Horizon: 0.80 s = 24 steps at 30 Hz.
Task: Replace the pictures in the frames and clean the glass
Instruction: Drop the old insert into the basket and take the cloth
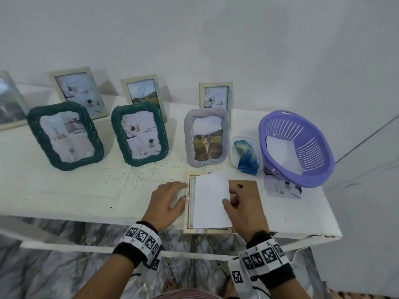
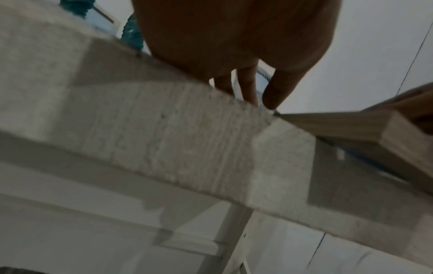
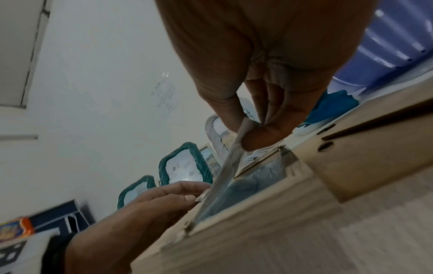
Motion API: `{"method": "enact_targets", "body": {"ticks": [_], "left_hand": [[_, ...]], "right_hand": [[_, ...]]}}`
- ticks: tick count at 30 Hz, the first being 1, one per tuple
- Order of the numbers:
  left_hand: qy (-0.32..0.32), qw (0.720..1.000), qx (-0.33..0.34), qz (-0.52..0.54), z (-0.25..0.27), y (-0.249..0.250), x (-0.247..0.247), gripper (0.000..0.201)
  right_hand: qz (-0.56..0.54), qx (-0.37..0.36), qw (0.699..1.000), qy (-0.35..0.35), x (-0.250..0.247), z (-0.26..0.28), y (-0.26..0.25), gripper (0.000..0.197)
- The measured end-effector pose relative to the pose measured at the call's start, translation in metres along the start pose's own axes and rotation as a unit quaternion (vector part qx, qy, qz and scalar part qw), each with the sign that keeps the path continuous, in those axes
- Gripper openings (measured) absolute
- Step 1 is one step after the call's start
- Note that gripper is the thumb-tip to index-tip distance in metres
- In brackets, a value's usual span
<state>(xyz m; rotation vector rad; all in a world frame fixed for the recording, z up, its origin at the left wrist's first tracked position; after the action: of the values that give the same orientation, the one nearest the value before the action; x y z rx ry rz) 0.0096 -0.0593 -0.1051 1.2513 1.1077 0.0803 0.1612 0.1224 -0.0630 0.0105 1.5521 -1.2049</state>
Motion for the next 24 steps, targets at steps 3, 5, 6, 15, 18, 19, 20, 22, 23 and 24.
{"method": "enact_targets", "body": {"ticks": [3, 5, 6, 15, 18, 19, 20, 22, 23, 24], "left_hand": [[0.012, 0.999, 0.017, -0.030, 0.002, -0.005, 0.003, 0.037], [0.017, 0.999, 0.020, -0.037, 0.002, -0.006, 0.004, 0.038], [0.020, 0.999, 0.020, -0.034, 0.003, -0.006, 0.004, 0.039], [0.026, 0.999, 0.021, -0.025, 0.004, -0.009, 0.006, 0.041], [0.028, 0.999, 0.025, -0.023, 0.004, -0.009, 0.006, 0.040], [0.028, 0.999, 0.026, -0.022, 0.003, -0.009, 0.006, 0.041], [0.029, 0.999, 0.026, -0.021, 0.003, -0.009, 0.006, 0.041], [0.032, 0.999, 0.026, -0.013, 0.004, -0.010, 0.006, 0.043], [0.034, 0.999, 0.026, -0.010, 0.004, -0.010, 0.006, 0.044], [0.034, 0.999, 0.027, -0.010, 0.005, -0.011, 0.006, 0.045]], "right_hand": [[0.075, -0.007, 0.997, 0.000, 0.001, 0.003, -0.012, 0.031], [0.124, -0.011, 0.992, -0.002, 0.003, 0.004, -0.021, 0.034], [0.159, -0.012, 0.987, -0.001, 0.005, 0.004, -0.024, 0.035], [0.219, -0.051, 0.974, 0.008, 0.014, 0.008, -0.019, 0.042], [0.185, -0.063, 0.980, 0.039, 0.004, 0.009, -0.008, 0.029], [0.183, -0.060, 0.980, 0.054, -0.001, 0.009, -0.005, 0.027], [0.195, -0.054, 0.977, 0.071, -0.007, 0.009, 0.000, 0.027], [0.251, -0.024, 0.964, 0.082, -0.015, 0.007, 0.009, 0.031], [0.276, -0.003, 0.959, 0.067, -0.017, 0.006, 0.015, 0.037], [0.291, 0.014, 0.955, 0.050, -0.018, 0.006, 0.020, 0.042]]}}
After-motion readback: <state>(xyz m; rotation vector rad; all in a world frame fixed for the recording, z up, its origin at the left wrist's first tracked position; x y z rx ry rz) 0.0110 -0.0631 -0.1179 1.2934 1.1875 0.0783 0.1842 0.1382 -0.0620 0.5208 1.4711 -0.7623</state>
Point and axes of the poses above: each hand's wrist, its own z-axis away from the middle knuckle, its own x-axis out of the palm, y = z × x, the point moved 4 cm from there along -z, towards the middle knuckle, and after that the axes turned 1 degree about -x, right-handed, at the moved point
